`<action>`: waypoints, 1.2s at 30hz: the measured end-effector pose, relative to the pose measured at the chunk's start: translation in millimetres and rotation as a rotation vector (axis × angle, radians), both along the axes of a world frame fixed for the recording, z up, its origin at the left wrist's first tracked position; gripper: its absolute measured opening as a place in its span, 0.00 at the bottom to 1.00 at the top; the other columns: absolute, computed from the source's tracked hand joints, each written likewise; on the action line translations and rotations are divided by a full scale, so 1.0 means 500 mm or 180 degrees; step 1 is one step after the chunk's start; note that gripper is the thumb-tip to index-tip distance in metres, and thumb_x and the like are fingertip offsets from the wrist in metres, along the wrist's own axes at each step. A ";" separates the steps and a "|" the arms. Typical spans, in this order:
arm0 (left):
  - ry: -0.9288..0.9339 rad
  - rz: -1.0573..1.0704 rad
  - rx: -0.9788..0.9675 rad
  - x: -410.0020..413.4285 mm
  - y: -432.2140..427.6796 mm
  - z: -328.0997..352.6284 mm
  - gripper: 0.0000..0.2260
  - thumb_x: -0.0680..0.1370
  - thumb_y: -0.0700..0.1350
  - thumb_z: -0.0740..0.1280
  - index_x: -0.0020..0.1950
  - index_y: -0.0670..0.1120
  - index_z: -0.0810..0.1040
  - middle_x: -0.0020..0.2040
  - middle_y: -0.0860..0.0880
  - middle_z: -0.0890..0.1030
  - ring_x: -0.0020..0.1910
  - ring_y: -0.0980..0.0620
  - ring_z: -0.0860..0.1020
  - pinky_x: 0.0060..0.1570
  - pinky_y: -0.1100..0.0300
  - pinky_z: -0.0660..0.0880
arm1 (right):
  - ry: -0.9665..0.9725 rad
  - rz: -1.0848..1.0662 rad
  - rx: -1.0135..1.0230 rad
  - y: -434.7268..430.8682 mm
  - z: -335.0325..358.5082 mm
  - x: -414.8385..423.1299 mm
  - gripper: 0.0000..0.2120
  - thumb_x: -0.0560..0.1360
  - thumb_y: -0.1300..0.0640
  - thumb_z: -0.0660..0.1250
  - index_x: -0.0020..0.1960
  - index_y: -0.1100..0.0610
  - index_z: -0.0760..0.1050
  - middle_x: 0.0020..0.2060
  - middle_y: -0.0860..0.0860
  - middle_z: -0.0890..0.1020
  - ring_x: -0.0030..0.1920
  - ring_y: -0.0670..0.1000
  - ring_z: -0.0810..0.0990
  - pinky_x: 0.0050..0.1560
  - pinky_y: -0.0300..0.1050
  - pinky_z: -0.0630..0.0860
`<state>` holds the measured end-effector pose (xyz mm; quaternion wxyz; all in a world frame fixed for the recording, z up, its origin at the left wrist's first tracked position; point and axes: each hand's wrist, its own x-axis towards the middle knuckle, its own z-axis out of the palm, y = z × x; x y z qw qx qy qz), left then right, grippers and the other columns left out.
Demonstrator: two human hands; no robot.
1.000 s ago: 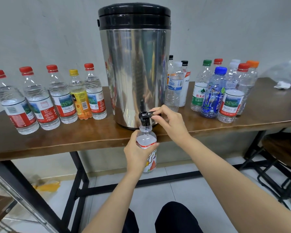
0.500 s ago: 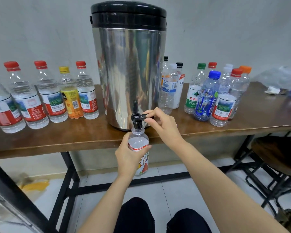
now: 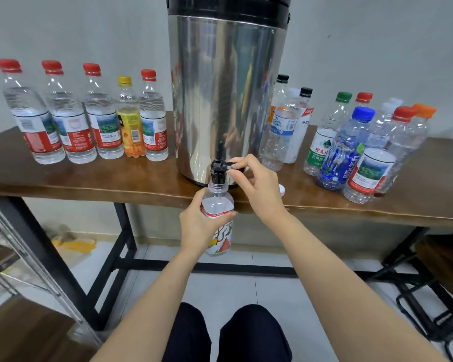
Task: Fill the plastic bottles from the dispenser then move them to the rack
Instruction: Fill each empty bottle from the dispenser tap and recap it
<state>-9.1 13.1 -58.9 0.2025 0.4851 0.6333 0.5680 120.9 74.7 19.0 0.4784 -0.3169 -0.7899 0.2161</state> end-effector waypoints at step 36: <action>-0.0021 -0.0132 -0.0088 -0.018 0.003 0.004 0.29 0.64 0.56 0.81 0.60 0.61 0.72 0.52 0.59 0.80 0.52 0.56 0.79 0.50 0.68 0.75 | 0.0462 -0.0129 -0.0034 -0.019 -0.014 -0.020 0.04 0.76 0.56 0.70 0.46 0.54 0.76 0.50 0.43 0.82 0.39 0.40 0.77 0.41 0.34 0.72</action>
